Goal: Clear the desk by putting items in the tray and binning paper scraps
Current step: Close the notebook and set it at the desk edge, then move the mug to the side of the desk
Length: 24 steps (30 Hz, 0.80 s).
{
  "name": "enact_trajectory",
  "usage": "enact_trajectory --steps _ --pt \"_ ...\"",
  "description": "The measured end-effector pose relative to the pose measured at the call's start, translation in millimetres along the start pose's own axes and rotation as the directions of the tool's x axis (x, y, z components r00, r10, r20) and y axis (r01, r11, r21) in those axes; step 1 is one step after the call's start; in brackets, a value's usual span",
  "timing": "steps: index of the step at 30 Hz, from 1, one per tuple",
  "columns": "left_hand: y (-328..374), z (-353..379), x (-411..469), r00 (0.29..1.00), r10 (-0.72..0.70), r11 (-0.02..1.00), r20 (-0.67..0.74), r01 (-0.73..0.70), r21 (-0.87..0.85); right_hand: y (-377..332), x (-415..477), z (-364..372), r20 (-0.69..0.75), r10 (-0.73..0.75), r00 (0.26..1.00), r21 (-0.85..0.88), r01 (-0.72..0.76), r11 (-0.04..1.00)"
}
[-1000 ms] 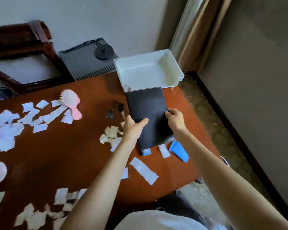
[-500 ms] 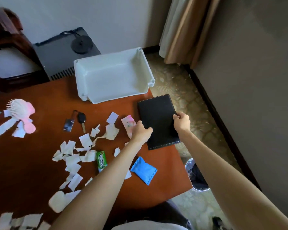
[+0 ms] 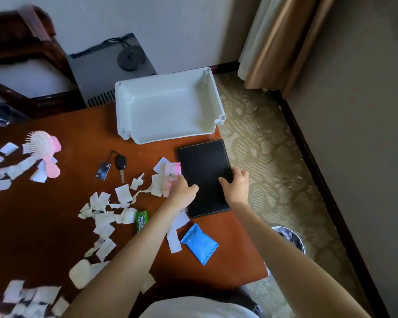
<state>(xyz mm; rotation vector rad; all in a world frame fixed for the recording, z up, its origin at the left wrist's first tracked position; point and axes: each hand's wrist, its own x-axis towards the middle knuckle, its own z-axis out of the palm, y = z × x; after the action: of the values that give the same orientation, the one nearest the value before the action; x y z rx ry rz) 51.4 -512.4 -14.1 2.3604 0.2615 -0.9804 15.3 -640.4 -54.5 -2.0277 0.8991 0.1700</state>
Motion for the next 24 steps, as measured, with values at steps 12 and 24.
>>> enact_trajectory --steps 12,24 --pt "-13.3 -3.0 -7.1 1.0 -0.027 1.0 -0.003 0.027 0.011 1.7 -1.2 6.3 0.056 -0.046 0.997 -0.033 0.048 0.998" --pt "-29.4 -21.3 -21.6 0.998 0.04 0.999 -0.047 -0.041 -0.012 -18.8 -13.4 -6.7 0.008 -0.267 0.964 -0.382 0.25 0.89"
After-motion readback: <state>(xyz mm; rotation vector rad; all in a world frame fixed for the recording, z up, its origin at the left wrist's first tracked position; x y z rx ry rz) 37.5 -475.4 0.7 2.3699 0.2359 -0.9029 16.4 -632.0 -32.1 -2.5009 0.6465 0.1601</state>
